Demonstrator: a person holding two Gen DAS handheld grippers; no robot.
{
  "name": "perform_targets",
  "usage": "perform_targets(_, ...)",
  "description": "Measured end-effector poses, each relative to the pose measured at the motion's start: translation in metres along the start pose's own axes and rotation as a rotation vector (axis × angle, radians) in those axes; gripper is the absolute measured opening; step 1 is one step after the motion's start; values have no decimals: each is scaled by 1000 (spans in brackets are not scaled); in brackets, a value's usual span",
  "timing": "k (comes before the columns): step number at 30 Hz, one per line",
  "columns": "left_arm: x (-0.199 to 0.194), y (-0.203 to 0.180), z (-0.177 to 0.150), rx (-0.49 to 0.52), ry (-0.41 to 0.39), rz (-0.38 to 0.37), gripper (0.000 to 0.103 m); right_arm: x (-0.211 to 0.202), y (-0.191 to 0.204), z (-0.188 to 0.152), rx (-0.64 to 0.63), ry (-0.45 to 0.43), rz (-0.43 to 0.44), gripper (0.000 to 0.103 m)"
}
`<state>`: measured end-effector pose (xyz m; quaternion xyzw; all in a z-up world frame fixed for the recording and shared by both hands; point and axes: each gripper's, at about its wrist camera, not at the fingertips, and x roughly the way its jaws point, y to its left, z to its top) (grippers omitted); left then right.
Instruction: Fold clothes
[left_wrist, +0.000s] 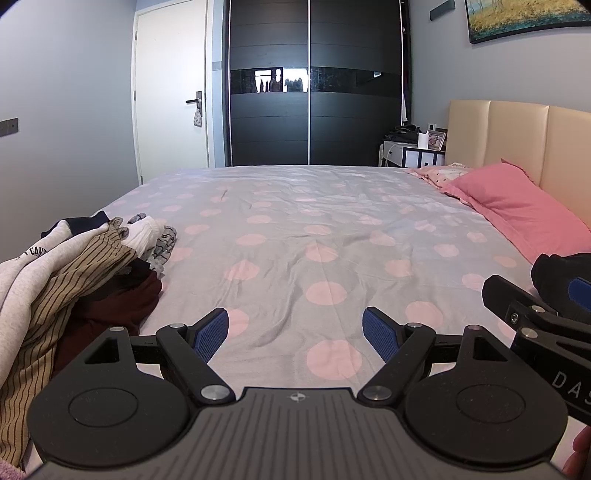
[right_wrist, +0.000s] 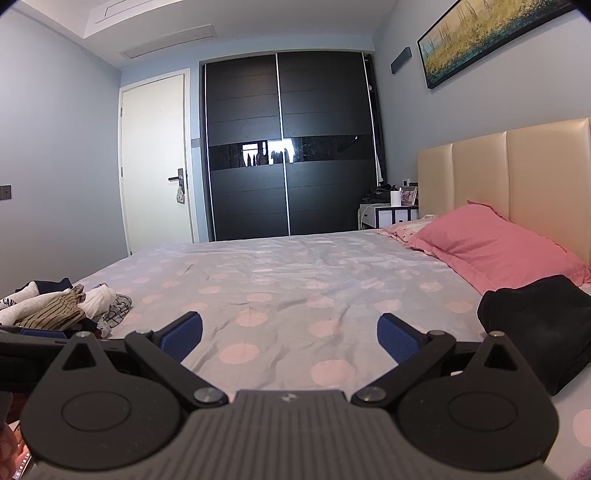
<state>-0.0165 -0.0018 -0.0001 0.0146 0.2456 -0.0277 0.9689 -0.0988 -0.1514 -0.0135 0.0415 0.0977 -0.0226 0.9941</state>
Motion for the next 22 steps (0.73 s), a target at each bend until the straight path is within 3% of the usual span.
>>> perform_targets(22, -4, -1, 0, 10, -17, 11, 80, -1, -1, 0, 12, 0, 8, 102)
